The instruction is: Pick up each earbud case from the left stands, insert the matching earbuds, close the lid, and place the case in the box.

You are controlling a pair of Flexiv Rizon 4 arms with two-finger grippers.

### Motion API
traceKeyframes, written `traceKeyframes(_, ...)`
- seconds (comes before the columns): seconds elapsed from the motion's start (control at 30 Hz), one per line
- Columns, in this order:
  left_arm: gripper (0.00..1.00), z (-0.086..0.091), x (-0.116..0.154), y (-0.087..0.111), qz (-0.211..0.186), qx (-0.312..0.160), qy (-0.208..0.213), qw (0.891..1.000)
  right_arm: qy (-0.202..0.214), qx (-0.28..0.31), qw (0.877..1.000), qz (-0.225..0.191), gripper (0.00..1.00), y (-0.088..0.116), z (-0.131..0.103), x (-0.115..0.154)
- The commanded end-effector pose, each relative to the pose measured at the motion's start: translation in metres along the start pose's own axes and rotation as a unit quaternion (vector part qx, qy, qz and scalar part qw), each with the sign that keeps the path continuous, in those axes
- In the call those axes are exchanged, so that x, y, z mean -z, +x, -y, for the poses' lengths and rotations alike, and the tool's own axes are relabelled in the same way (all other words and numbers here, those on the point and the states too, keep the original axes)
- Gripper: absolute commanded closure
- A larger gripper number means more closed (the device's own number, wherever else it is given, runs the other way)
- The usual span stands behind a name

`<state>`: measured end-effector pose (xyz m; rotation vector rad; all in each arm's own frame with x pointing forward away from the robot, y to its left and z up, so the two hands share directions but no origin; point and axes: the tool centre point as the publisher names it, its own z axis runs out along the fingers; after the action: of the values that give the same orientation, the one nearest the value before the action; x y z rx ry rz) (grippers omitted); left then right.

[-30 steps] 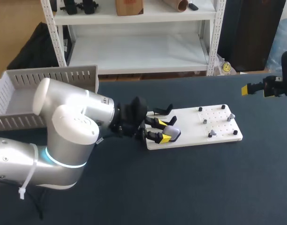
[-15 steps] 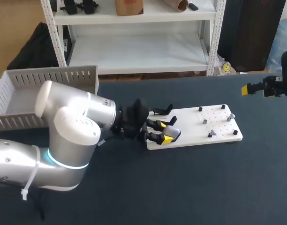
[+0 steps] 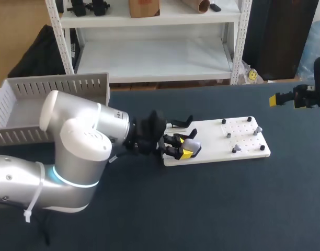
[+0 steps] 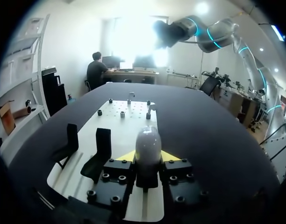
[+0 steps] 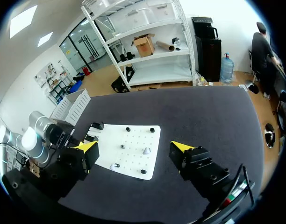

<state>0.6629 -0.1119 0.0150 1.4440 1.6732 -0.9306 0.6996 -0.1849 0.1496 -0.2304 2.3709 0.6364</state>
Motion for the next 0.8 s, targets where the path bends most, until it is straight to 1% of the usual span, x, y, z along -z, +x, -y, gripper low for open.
traceKeyframes(0.03,1.0,0.001,0.003,-0.002,0.008,-0.003,0.004,1.0,0.0,0.0,1.0,-0.001,0.0,0.0,0.0,0.0)
traceKeyframes(0.07,1.0,0.002,0.004,-0.004,0.015,-0.003,0.008,1.0,0.0,0.0,1.0,-0.001,0.0,0.0,0.0,0.0)
traceKeyframes(0.3,1.0,0.0,0.017,-0.013,0.028,-0.009,0.006,1.0,0.0,0.0,1.0,-0.001,0.0,0.0,0.0,0.0)
traceKeyframes(0.37,1.0,0.0,0.021,-0.02,0.028,-0.013,0.005,1.0,0.0,0.0,1.0,-0.001,0.0,0.0,0.0,0.0)
traceKeyframes(0.4,1.0,0.001,0.024,-0.026,0.031,-0.016,0.003,0.999,0.0,0.0,1.0,-0.001,0.0,0.0,0.0,0.0)
traceKeyframes(0.63,1.0,0.005,0.037,-0.058,0.042,-0.032,-0.046,0.998,0.0,0.0,1.0,-0.001,0.0,0.0,0.0,0.0)
traceKeyframes(0.8,1.0,0.002,0.039,-0.071,0.05,-0.045,-0.049,0.997,0.0,0.0,1.0,-0.001,0.0,0.0,0.0,0.0)
